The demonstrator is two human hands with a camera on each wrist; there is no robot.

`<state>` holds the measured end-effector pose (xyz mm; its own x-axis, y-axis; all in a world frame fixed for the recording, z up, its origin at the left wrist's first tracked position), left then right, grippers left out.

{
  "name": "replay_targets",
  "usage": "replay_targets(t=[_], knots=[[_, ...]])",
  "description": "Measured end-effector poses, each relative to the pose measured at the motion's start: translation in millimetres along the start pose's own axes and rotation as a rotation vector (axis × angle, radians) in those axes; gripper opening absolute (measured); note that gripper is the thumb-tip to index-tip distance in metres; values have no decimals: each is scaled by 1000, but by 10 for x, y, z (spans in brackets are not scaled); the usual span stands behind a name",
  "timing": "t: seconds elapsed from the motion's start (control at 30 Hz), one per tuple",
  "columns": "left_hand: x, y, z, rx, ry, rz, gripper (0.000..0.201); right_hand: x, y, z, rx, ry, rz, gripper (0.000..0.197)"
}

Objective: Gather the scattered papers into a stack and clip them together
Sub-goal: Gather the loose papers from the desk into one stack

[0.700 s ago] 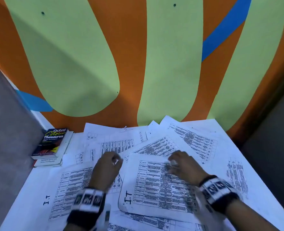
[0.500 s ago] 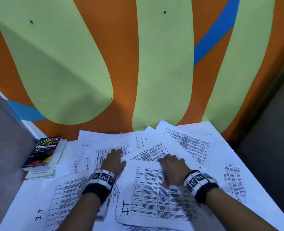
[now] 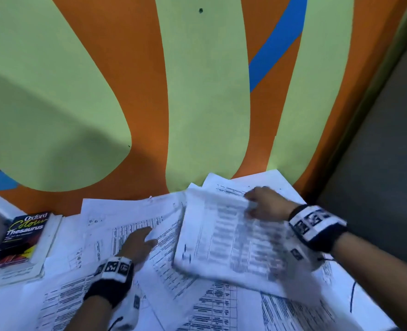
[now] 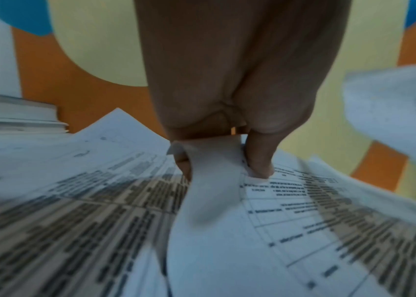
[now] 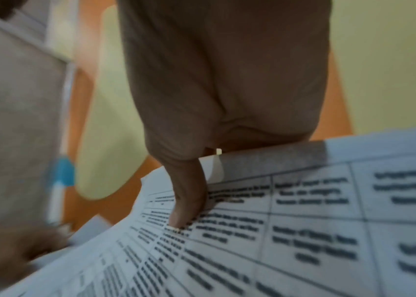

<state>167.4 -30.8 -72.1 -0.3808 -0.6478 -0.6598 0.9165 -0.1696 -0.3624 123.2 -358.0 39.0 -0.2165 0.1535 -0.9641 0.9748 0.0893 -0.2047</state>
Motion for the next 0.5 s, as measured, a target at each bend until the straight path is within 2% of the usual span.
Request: replay_targets(t=[0.1, 0.17, 0.23, 0.3, 0.33, 0.43, 0.5], knots=[[-303, -134, -192, 17, -141, 138, 52, -356, 132, 562, 114, 112, 76, 26], [-530, -265, -346, 24, -229, 221, 50, -350, 275, 928, 221, 157, 78, 33], [-670, -348, -635, -16, -245, 281, 66, -177, 424, 1179, 315, 140, 36, 35], [-632, -387, -1050, -112, -259, 311, 91, 70, 569, 1292, 366, 54, -34, 38], [-589, -432, -1147, -145, -263, 308, 97, 209, 655, 1307, 374, 16, -65, 45], [-429, -692, -948, -206, -270, 290, 71, 527, 827, 1271, 364, -29, -104, 68], [-278, -709, -963, -240, -262, 241, 62, 638, 916, 1270, 361, -37, -107, 67]])
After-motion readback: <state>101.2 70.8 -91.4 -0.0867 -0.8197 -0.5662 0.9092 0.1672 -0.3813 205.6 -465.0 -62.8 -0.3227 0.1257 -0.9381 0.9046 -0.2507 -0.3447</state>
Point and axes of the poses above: each hand's wrist, its own y-axis towards the middle knuckle, its own x-axis out of the palm, z = x × y, the point moved 9 cm from there along y, towards the middle knuckle, and after that the axes turned 9 degrees about -y, right-handed, at the moved point
